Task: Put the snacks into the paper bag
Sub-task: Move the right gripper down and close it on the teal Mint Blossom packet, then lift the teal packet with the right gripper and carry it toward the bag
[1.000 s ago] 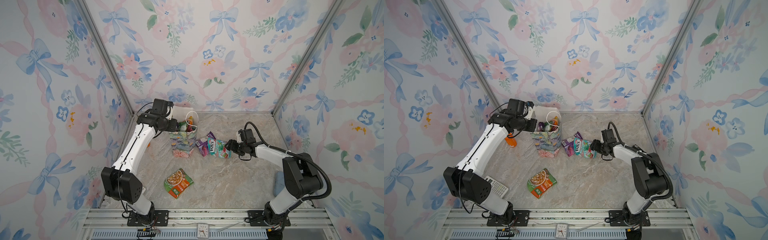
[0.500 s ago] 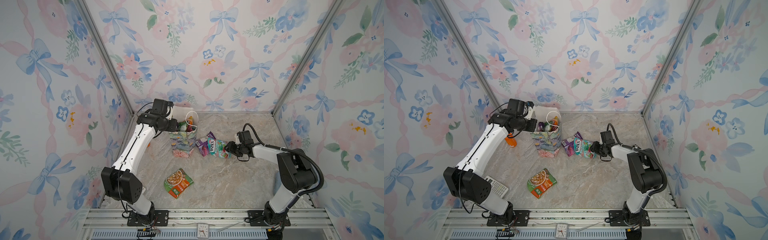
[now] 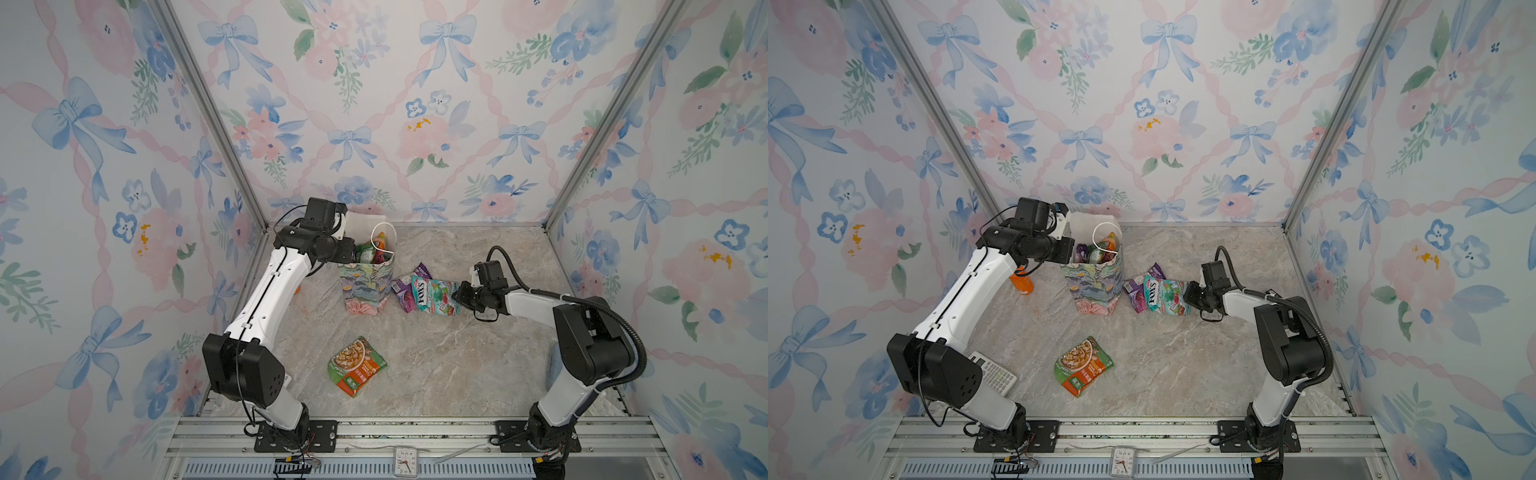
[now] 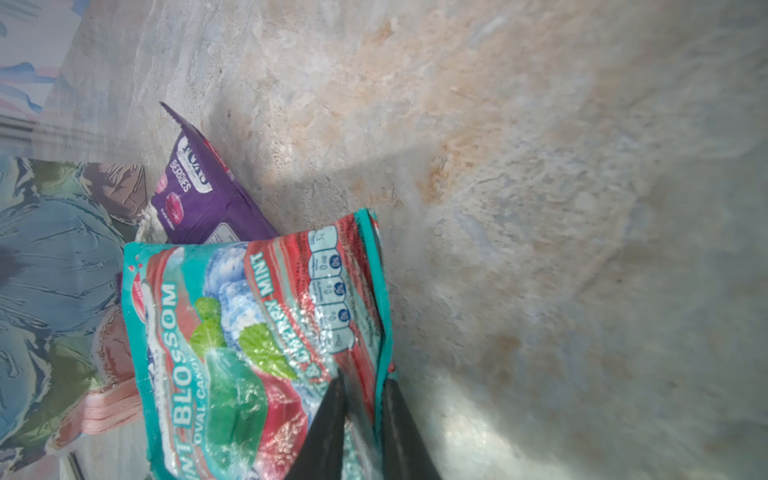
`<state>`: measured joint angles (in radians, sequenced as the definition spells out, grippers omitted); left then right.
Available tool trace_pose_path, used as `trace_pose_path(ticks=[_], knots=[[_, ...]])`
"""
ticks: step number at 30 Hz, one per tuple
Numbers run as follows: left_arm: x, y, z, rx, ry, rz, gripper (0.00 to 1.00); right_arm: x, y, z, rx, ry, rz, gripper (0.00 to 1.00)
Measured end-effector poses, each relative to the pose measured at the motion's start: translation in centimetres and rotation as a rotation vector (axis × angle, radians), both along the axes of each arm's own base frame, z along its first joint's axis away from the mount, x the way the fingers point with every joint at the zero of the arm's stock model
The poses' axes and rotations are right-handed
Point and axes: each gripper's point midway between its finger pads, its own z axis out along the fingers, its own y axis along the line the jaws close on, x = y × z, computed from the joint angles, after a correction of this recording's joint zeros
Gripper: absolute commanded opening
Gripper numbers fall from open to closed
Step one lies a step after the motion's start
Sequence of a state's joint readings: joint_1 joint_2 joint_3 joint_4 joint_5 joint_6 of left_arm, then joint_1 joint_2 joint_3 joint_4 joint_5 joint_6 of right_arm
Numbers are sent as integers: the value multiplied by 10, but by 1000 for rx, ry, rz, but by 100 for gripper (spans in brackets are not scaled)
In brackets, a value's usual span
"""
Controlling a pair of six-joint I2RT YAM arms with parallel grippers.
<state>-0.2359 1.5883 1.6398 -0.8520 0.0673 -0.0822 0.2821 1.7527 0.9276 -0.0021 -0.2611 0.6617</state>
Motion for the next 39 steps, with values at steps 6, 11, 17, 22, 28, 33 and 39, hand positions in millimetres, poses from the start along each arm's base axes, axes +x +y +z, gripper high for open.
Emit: trace_pose_path(ticks=[6, 11, 17, 22, 28, 33, 39], knots=[[0, 0, 0, 0, 0, 0, 0, 0, 0, 0, -5, -6, 10, 0], [0, 0, 0, 0, 0, 0, 0, 0, 0, 9, -6, -24, 16, 0], [0, 0, 0, 0, 0, 0, 0, -2, 0, 36, -11, -83, 42, 0], [0, 0, 0, 0, 0, 0, 0, -3, 5, 73, -11, -157, 77, 0], [0, 0, 0, -1, -1, 0, 0, -8, 20, 125, -7, -259, 134, 0], [0, -1, 0, -4, -2, -2, 0, -14, 32, 162, -4, -324, 179, 0], [0, -1, 0, -6, -2, -5, 0, -17, 43, 193, -7, -376, 220, 0]])
